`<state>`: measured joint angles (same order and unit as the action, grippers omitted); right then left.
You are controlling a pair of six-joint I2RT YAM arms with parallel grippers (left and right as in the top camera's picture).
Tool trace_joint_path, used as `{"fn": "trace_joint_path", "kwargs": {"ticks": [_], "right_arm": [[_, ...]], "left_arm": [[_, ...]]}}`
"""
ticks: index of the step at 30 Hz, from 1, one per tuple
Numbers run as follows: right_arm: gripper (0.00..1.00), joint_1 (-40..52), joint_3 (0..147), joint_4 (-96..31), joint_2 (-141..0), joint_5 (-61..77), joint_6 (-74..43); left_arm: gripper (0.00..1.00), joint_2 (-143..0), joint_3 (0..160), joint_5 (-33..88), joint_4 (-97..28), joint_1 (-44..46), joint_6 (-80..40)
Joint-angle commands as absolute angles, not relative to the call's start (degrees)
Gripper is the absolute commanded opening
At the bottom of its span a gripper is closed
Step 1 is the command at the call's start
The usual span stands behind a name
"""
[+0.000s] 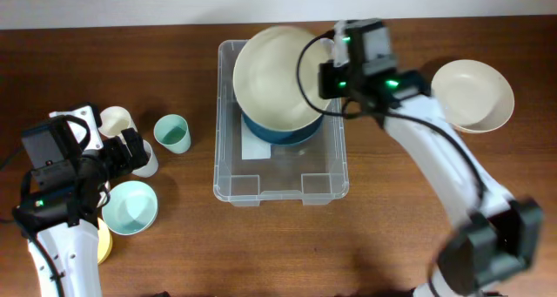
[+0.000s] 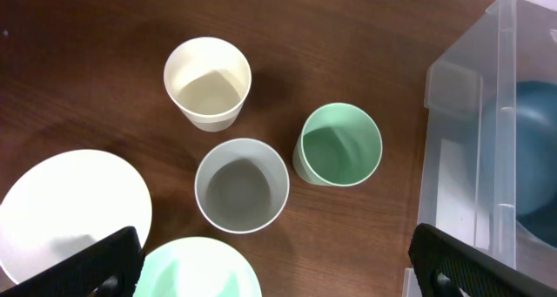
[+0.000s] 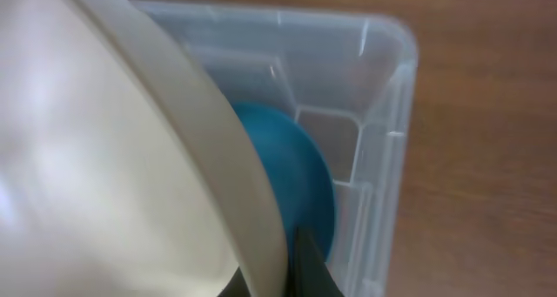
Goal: Pack container
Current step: 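Lift the cream bowl and place it onto the blue bowl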
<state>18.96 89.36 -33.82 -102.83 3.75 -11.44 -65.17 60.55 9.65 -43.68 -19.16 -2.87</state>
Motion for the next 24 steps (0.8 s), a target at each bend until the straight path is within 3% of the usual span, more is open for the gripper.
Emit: {"fn": "trace_joint_path", "kwargs": {"ticks": [1,6,9,11,14,19,21,24], "right_arm": [[0.04,19.29,90.35,-31.38,-108.12,2.33,-11.18],[0.05,19.27,90.35,-30.0,-111.44,2.28,-11.16],[0.2,19.27,90.35,-29.89,-111.61,2.28,-11.14],[0.21,19.2,90.35,-29.95,-111.59,2.31,-11.14],[0.34,18.74,91.44,-32.82,-110.24,0.73,-10.7],[0.45,15.7,100.75,-44.91,-104.25,-10.87,-10.7],[0.56,13.21,105.56,-49.28,-101.95,-14.02,-10.68],[0.6,8.36,110.5,-53.15,-100.09,-14.61,-8.67]], "left_arm": [[1.0,-65.3,61.6,10.09,-43.59,-19.51,-2.98],[1.0,-65.3,61.6,10.11,-43.59,-19.51,-2.98],[1.0,-65.3,61.6,10.09,-43.59,-19.51,-2.98],[1.0,-65.3,61.6,10.11,-43.59,-19.51,-2.98],[1.0,-65.3,61.6,10.09,-43.64,-19.51,-2.98],[1.0,-65.3,61.6,10.09,-43.64,-19.51,-2.98],[0.99,-65.3,61.6,10.09,-43.64,-19.51,-2.98],[1.0,-65.3,61.6,10.09,-43.7,-19.51,-2.98]]}}
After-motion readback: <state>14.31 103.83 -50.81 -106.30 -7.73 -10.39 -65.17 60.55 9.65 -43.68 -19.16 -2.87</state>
